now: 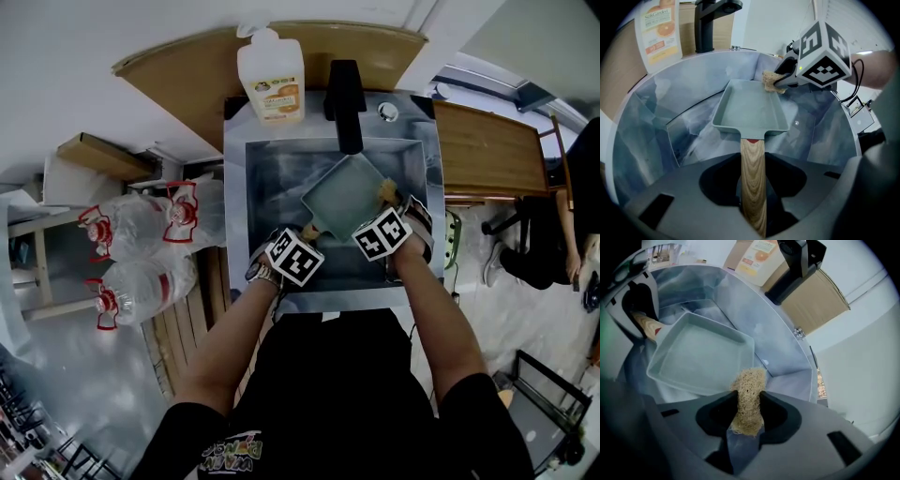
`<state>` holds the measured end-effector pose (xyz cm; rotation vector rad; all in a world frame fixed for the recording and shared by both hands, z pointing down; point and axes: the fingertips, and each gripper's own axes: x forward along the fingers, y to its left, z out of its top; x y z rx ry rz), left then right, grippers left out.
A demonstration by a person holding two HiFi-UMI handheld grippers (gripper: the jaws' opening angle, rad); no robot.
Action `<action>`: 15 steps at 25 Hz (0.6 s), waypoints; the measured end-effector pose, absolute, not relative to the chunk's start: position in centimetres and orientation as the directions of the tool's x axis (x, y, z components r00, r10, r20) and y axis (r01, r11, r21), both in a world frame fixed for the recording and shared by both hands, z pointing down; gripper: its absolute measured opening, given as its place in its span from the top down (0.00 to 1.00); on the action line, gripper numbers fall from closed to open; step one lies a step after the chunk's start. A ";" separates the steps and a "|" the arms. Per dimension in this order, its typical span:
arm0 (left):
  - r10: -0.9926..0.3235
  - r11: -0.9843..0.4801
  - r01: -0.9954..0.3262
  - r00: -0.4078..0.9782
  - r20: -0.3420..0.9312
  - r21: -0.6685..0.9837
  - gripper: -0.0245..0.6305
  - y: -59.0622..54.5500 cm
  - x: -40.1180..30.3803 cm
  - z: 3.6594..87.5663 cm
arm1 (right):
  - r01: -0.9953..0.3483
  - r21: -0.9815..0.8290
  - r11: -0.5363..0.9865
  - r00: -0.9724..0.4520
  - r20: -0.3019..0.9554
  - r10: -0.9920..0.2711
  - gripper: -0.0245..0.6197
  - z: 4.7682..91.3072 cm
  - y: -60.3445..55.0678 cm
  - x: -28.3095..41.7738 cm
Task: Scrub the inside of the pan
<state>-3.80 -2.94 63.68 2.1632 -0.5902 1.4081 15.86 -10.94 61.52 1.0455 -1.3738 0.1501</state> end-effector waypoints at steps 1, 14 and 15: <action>-0.090 -0.787 -0.595 0.374 0.923 0.164 0.71 -3.0 -3.8 63.7 | -0.637 0.530 0.560 0.280 0.836 -0.472 0.74 61.4 -11.2 16.2; -0.092 -0.790 -0.591 0.375 0.922 0.162 0.71 -3.0 -3.8 63.7 | -0.692 0.511 0.511 0.263 0.837 -0.481 0.74 60.7 -11.6 16.6; -0.095 -0.794 -0.587 0.374 0.922 0.157 0.71 -3.0 -3.8 63.7 | -0.706 0.503 0.498 0.250 0.836 -0.489 0.73 60.4 -11.6 16.5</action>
